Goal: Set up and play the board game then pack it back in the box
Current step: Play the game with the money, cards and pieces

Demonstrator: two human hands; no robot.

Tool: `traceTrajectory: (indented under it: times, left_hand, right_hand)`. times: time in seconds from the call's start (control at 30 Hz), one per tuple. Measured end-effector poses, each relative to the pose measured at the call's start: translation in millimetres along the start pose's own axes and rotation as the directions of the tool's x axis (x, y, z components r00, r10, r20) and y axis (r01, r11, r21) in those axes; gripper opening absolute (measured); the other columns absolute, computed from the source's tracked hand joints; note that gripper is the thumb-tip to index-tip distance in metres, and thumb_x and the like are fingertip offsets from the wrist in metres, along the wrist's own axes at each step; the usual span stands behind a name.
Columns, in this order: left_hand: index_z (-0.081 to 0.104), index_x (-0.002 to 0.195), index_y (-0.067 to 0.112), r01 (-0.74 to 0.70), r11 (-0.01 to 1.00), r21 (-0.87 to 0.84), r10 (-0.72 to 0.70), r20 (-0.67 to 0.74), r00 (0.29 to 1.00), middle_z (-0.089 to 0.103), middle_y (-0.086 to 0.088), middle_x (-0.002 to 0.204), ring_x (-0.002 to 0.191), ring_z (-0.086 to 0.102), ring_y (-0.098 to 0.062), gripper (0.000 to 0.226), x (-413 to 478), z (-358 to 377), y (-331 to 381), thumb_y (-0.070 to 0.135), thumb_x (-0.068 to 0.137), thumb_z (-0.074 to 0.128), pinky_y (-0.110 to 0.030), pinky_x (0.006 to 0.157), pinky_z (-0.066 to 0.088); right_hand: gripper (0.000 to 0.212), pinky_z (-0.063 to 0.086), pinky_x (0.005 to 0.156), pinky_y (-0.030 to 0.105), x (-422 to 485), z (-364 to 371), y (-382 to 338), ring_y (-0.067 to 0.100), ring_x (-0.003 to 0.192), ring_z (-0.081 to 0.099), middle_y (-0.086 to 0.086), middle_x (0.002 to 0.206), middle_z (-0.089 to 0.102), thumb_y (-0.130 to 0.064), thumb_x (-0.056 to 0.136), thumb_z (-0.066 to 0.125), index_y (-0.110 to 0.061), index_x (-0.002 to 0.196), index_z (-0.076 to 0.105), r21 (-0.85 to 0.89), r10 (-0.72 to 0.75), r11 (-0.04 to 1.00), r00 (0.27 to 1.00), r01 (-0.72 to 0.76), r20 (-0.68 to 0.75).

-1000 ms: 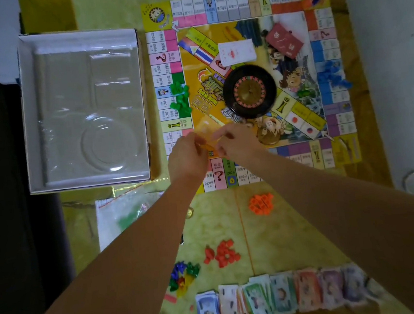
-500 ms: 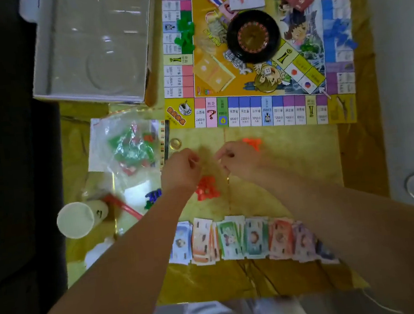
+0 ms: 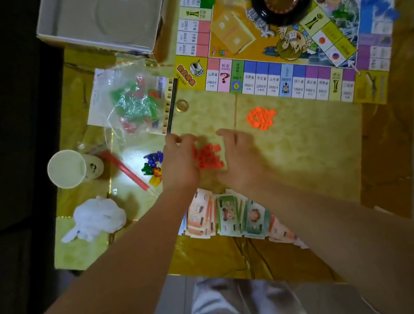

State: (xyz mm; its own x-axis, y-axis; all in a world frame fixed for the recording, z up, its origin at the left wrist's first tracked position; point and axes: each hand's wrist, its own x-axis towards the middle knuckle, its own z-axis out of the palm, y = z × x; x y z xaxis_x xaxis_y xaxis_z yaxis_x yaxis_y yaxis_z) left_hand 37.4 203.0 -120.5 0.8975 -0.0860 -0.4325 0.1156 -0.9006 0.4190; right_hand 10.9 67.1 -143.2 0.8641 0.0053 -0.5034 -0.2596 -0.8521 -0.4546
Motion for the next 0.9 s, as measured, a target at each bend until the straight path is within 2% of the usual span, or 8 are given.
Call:
traceTrajectory:
  times: [0.07,0.17,0.37,0.47,0.53,0.6,0.8,0.9]
  left_hand:
    - [0.053,0.123,0.013,-0.01,0.999,0.04,0.01,0.0,1.0,0.038,-0.015,0.123,0.101,0.05,-0.033,0.056,2.4,5.4,-0.2,-0.013,0.074,0.049,-0.042,0.083,0.049]
    - [0.054,0.113,0.008,-0.06,0.994,0.091,0.064,-0.032,0.997,0.041,-0.016,0.113,0.09,0.051,-0.033,0.041,6.2,11.9,-3.0,-0.011,0.077,0.049,-0.043,0.077,0.049]
    - [0.055,0.106,0.006,-0.098,0.989,0.11,0.102,-0.03,0.994,0.046,-0.015,0.104,0.084,0.051,-0.031,0.03,9.5,13.2,-7.1,-0.01,0.08,0.051,-0.039,0.072,0.045]
    - [0.056,0.105,0.005,-0.099,0.991,0.088,0.102,-0.032,0.994,0.046,-0.015,0.102,0.083,0.051,-0.031,0.03,9.9,13.4,-11.7,-0.01,0.08,0.049,-0.04,0.072,0.046]
    - [0.058,0.104,0.004,-0.102,0.992,0.069,0.105,-0.045,0.993,0.047,-0.015,0.101,0.082,0.052,-0.032,0.032,10.5,14.4,-13.6,-0.012,0.079,0.048,-0.044,0.072,0.048]
    - [0.059,0.103,0.004,-0.109,0.993,0.045,0.111,-0.049,0.993,0.049,-0.016,0.099,0.081,0.053,-0.033,0.031,11.6,15.2,-14.9,-0.012,0.078,0.05,-0.044,0.072,0.048]
    - [0.065,0.101,0.009,-0.041,0.994,-0.104,0.033,-0.074,0.997,0.052,-0.008,0.097,0.082,0.054,-0.024,0.025,10.6,11.8,-17.5,-0.003,0.081,0.056,-0.031,0.072,0.045]
    - [0.066,0.1,0.012,0.051,0.976,-0.214,-0.065,-0.057,0.996,0.052,-0.001,0.096,0.08,0.055,-0.016,0.024,10.6,9.4,-16.9,-0.001,0.08,0.059,-0.022,0.071,0.041]
  right_hand:
    - [0.087,0.055,0.075,0.041,0.4,3.6,0.3,0.028,0.102,0.053,0.008,0.125,0.035,-0.017,0.064,0.078,-0.027,0.137,0.032,-0.101,-0.034,0.994,0.999,0.032,-0.022]
    - [0.064,0.054,0.069,0.042,2.8,3.7,2.5,0.027,0.088,0.055,0.007,0.115,0.039,-0.018,0.068,0.076,-0.023,0.125,0.046,-0.16,-0.09,0.984,0.992,0.074,-0.09]
    - [0.03,0.051,0.073,0.046,9.6,5.9,5.8,0.027,0.089,0.054,0.008,0.103,0.049,-0.01,0.077,0.068,-0.015,0.104,0.058,-0.079,-0.103,0.992,0.988,0.095,-0.115]
    - [0.036,0.052,0.076,0.045,11.4,9.1,7.2,0.027,0.091,0.058,0.009,0.106,0.05,0.0,0.076,0.065,-0.013,0.109,0.058,-0.004,-0.094,0.996,0.989,0.094,-0.118]
    - [0.051,0.053,0.077,0.043,10.4,9.7,6.9,0.026,0.094,0.059,0.008,0.111,0.048,0.001,0.073,0.066,-0.015,0.119,0.053,0.012,-0.092,0.995,0.989,0.094,-0.116]
    - [0.055,0.053,0.077,0.042,8.9,11.2,6.8,0.025,0.095,0.059,0.007,0.113,0.048,-0.003,0.072,0.069,-0.016,0.122,0.052,0.003,-0.113,0.994,0.987,0.114,-0.113]
    - [0.012,0.05,0.077,0.04,7.9,11.4,7.0,0.02,0.09,0.055,0.003,0.097,0.054,-0.013,0.084,0.068,-0.015,0.094,0.063,0.024,-0.086,0.996,0.986,0.09,-0.141]
    - [0.005,0.049,0.074,0.033,7.3,6.0,4.5,0.017,0.082,0.057,0.001,0.088,0.058,-0.013,0.084,0.067,-0.014,0.088,0.065,0.213,0.043,0.977,0.986,-0.009,-0.159]
